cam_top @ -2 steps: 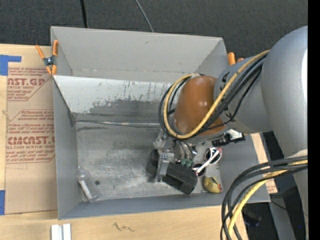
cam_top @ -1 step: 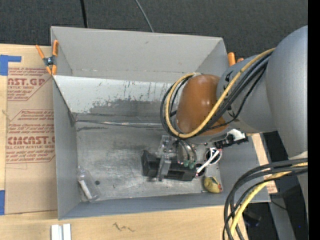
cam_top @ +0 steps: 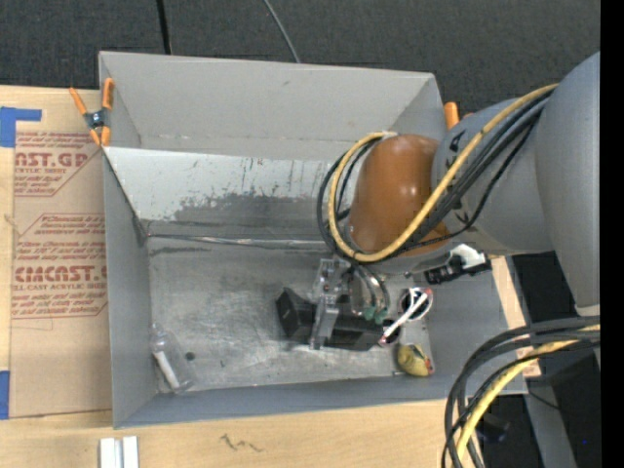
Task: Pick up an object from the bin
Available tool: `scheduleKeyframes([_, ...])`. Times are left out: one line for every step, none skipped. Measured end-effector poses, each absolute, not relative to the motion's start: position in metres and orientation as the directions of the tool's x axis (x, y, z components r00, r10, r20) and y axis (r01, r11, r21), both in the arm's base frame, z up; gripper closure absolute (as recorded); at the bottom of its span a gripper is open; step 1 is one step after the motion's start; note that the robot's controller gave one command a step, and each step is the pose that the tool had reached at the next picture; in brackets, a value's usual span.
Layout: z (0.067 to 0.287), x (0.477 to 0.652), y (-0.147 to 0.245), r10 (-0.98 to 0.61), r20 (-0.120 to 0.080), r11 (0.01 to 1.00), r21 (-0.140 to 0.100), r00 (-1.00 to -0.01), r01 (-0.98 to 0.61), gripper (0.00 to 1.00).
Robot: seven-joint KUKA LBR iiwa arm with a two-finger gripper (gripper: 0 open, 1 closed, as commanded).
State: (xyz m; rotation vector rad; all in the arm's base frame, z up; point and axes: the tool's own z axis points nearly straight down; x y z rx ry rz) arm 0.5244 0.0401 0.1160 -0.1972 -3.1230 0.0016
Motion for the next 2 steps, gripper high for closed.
scheduleKeyframes([0.1366,0.5257,0.0403,0.126,0.004,0.992,0.000,-0.992,0.126,1.00])
scheduleKeyframes([0.1455,0.5267,0.0405,0.126,-0.001,0.992,0.001,-0.992,0.126,1.00])
